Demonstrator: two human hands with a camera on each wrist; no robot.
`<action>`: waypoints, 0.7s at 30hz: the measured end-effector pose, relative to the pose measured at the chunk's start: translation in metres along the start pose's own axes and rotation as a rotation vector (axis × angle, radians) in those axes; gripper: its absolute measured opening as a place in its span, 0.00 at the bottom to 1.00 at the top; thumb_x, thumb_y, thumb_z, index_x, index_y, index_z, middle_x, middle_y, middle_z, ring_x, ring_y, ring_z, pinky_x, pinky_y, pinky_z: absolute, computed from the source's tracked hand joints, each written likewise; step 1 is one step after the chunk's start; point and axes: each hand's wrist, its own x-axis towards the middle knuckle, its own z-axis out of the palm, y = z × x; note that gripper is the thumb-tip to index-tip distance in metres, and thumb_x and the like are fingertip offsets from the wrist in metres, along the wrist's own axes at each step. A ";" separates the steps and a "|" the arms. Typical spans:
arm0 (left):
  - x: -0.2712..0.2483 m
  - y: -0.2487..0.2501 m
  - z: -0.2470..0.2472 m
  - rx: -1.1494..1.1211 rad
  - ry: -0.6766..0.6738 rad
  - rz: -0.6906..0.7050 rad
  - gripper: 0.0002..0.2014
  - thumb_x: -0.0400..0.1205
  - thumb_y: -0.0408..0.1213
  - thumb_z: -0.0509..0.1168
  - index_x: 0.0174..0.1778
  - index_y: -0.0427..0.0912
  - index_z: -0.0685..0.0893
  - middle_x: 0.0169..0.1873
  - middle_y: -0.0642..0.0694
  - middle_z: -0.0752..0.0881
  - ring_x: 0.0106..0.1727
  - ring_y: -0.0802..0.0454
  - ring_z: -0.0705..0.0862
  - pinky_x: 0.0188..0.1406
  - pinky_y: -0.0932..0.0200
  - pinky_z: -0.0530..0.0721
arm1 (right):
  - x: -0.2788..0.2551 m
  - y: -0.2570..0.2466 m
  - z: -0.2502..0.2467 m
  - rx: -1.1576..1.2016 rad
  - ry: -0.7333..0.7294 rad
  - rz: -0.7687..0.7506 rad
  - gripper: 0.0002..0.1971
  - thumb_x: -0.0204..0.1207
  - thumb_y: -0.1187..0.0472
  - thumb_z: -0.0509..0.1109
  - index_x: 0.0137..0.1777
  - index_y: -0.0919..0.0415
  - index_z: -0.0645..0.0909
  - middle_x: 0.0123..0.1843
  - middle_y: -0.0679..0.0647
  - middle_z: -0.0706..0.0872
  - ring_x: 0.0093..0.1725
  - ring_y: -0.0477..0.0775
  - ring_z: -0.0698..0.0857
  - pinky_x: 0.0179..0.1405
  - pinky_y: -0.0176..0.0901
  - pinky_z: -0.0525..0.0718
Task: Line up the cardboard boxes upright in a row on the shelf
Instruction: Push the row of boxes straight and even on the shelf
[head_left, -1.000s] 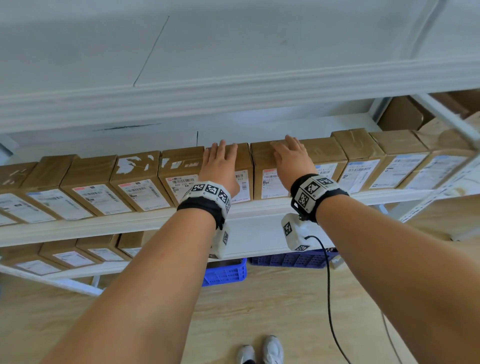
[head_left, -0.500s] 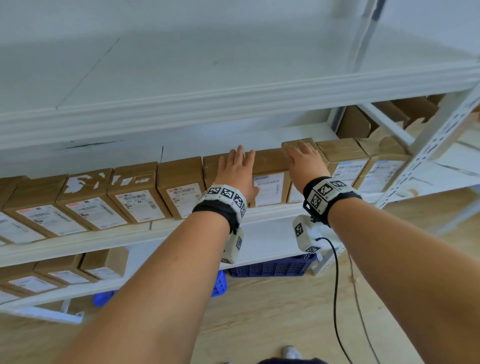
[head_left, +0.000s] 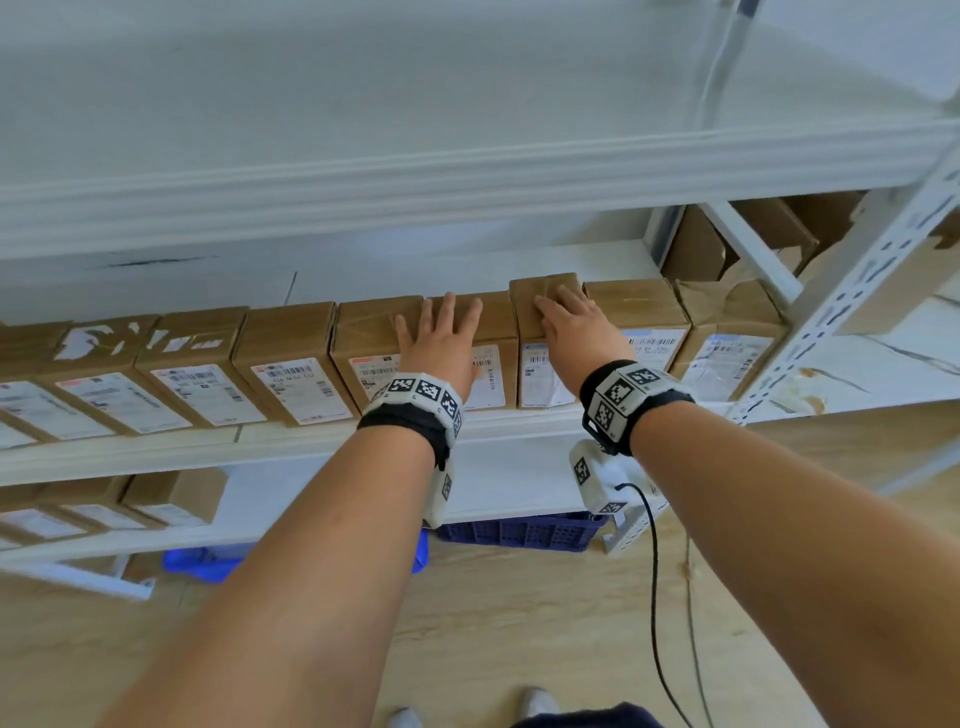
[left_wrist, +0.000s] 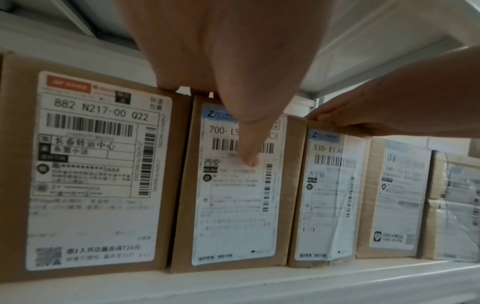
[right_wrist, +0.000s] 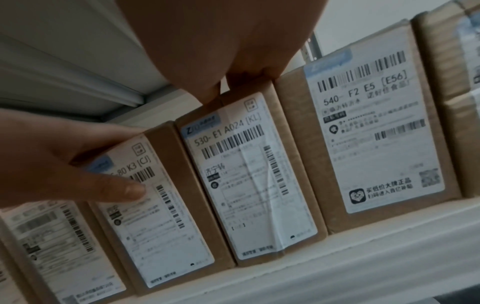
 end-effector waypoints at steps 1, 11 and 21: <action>0.001 0.000 0.000 0.004 0.004 -0.006 0.41 0.84 0.46 0.63 0.85 0.52 0.42 0.85 0.42 0.41 0.85 0.37 0.41 0.80 0.29 0.41 | 0.002 0.000 0.001 -0.013 0.004 -0.011 0.22 0.88 0.57 0.48 0.80 0.52 0.65 0.85 0.57 0.59 0.85 0.58 0.54 0.84 0.52 0.55; 0.006 0.003 0.002 0.025 0.013 -0.028 0.41 0.84 0.43 0.63 0.85 0.51 0.40 0.85 0.41 0.40 0.85 0.36 0.40 0.79 0.28 0.41 | 0.009 0.001 0.005 -0.112 0.003 -0.045 0.23 0.87 0.61 0.49 0.82 0.52 0.60 0.85 0.59 0.56 0.85 0.56 0.52 0.85 0.49 0.46; 0.003 0.010 0.001 0.071 0.078 0.009 0.41 0.83 0.59 0.57 0.85 0.50 0.41 0.84 0.39 0.38 0.84 0.38 0.36 0.79 0.29 0.39 | 0.003 0.008 -0.010 -0.035 0.042 0.002 0.22 0.88 0.57 0.48 0.81 0.54 0.63 0.85 0.57 0.59 0.85 0.57 0.55 0.85 0.50 0.50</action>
